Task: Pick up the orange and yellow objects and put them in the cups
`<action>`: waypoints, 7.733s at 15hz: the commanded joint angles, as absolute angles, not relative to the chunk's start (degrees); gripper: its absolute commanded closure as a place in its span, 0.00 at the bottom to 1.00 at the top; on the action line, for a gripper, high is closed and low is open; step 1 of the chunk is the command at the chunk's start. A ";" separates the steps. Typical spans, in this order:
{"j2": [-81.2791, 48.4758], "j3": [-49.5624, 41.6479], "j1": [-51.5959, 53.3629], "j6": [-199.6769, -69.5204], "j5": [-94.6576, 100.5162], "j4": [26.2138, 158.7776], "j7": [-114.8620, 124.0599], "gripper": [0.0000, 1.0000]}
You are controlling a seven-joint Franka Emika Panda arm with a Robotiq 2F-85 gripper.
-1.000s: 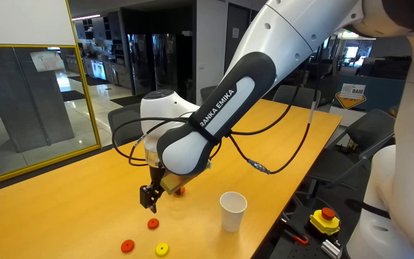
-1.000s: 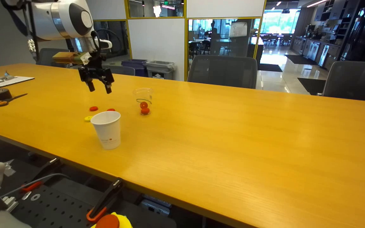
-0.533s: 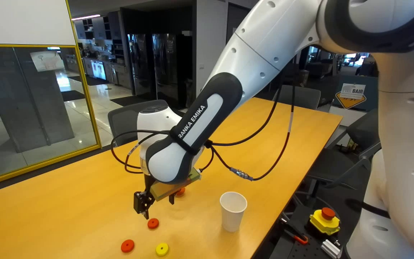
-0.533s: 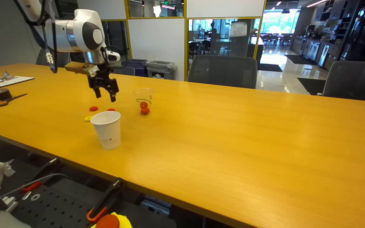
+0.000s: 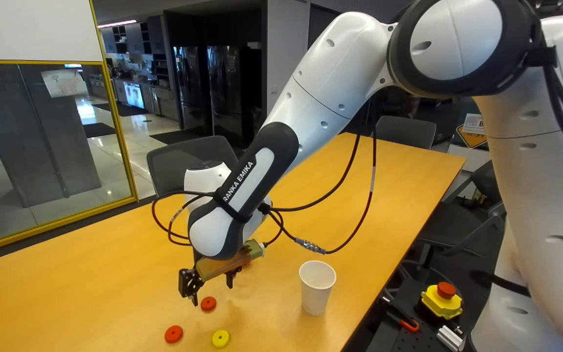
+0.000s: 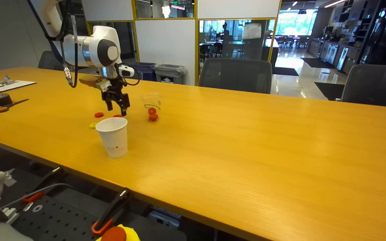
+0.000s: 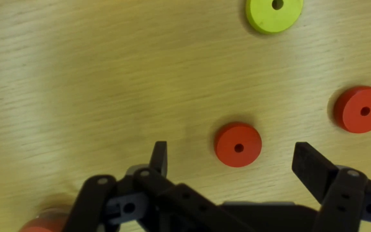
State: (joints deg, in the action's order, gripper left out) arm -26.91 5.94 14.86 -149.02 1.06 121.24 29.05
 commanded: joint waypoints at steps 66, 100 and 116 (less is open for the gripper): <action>-13.10 -1.87 9.75 -147.17 11.69 124.88 31.72 0.80; -27.01 8.52 26.60 -147.17 15.23 117.49 34.35 0.00; -32.55 5.87 25.50 -151.18 9.64 114.37 28.21 0.00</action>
State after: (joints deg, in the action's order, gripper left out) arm -31.73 6.30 25.63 -150.14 11.75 115.78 30.54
